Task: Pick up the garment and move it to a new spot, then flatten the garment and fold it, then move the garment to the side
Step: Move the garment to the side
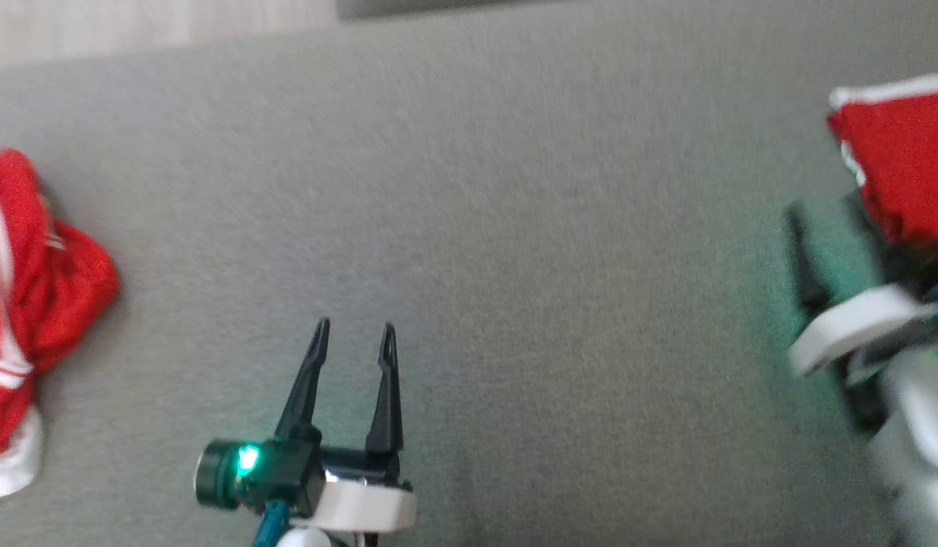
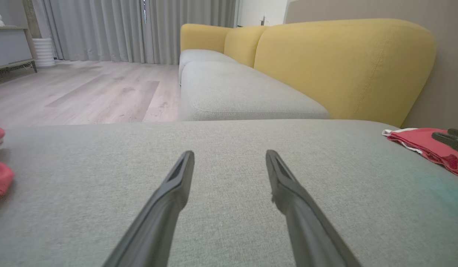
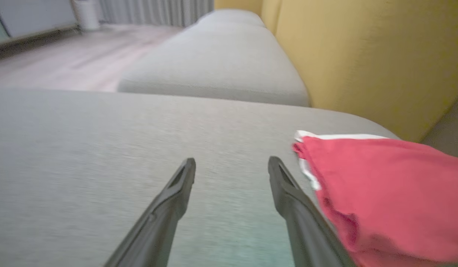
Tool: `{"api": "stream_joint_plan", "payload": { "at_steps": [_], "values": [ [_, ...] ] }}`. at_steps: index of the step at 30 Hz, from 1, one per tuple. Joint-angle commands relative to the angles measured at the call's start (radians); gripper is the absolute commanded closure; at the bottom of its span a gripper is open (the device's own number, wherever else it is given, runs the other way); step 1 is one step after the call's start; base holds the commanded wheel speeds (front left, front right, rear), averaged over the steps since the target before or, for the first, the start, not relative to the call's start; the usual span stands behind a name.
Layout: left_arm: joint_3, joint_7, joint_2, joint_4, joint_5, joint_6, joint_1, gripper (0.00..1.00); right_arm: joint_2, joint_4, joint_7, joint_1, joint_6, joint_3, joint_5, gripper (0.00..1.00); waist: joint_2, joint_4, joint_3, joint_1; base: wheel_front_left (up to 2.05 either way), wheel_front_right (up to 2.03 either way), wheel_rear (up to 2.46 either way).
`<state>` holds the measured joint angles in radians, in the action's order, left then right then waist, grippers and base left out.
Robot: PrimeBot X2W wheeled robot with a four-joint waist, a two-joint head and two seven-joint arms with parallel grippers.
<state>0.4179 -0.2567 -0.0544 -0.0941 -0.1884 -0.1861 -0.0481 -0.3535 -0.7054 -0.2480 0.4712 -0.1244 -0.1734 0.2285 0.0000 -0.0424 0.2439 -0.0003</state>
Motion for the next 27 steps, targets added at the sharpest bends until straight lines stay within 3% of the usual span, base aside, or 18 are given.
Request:
{"api": "stream_joint_plan", "payload": {
  "at_steps": [1,7,14,20,27],
  "values": [
    [-0.033,-0.005,0.004,0.020,-0.008,-0.009,0.017,0.00,0.035,0.088,-0.013,-0.071,-0.006,-0.028,0.020,0.00,0.0000,0.054,-0.131,0.0003,0.00,0.00,0.00],
    [-0.061,-0.005,0.004,0.014,-0.008,-0.008,0.075,0.00,0.146,0.250,-0.014,-0.225,-0.006,-0.012,0.026,0.00,0.0000,0.074,-0.232,0.0003,0.00,0.00,0.00],
    [-0.117,-0.005,0.003,0.039,0.026,0.011,0.141,0.00,0.248,0.485,-0.014,-0.429,-0.006,0.103,-0.052,0.00,0.0000,0.087,-0.303,0.0003,0.00,0.00,0.00],
    [-0.171,-0.005,0.003,0.030,0.047,0.040,0.189,0.00,0.272,0.560,-0.014,-0.585,-0.006,0.120,-0.111,0.00,0.0000,0.093,-0.343,0.0003,0.00,0.00,0.00],
    [-0.215,-0.005,0.004,0.006,0.060,0.054,0.210,0.00,0.276,0.569,-0.014,-0.631,-0.006,0.124,-0.125,0.00,0.0000,0.095,-0.358,0.0003,0.00,0.00,0.00]
  ]
}}
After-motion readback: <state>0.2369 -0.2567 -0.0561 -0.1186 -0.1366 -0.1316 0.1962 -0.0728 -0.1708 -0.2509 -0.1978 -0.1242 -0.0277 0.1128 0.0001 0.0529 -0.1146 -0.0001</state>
